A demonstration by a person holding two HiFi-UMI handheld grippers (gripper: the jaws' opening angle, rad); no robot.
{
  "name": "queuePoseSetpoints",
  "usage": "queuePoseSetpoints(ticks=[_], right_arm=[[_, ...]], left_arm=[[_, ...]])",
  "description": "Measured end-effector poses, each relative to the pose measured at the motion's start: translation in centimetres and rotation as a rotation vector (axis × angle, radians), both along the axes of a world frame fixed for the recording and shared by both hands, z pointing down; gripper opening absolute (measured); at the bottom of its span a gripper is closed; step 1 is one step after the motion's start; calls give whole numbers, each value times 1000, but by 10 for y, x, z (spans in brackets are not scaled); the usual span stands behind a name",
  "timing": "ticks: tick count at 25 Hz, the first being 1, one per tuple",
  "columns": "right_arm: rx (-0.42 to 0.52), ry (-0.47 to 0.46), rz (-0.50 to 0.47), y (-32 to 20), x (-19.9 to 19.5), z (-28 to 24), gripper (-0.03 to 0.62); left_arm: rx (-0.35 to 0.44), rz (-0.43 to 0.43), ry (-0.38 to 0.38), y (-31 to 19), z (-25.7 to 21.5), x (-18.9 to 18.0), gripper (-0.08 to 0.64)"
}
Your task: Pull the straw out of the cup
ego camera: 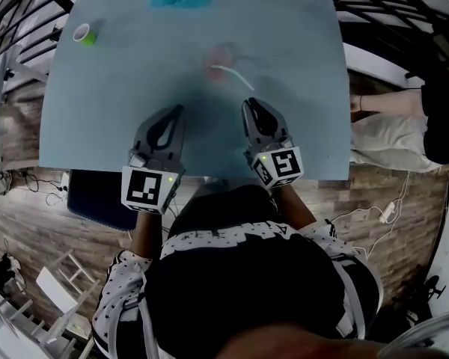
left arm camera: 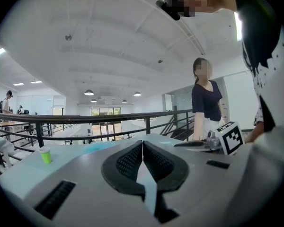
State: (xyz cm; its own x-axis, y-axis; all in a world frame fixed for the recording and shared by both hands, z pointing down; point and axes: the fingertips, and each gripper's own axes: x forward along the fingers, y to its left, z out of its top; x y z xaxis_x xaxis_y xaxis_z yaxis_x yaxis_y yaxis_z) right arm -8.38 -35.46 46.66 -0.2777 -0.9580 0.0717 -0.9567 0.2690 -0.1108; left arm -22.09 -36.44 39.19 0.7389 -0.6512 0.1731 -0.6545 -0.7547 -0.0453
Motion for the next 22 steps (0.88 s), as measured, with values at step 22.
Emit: queuePoseSetpoints(ticks=[22], right_arm=[[17, 59, -59, -64, -3, 19, 32]], left_arm=[[-65, -93, -28, -20, 15, -10, 14]])
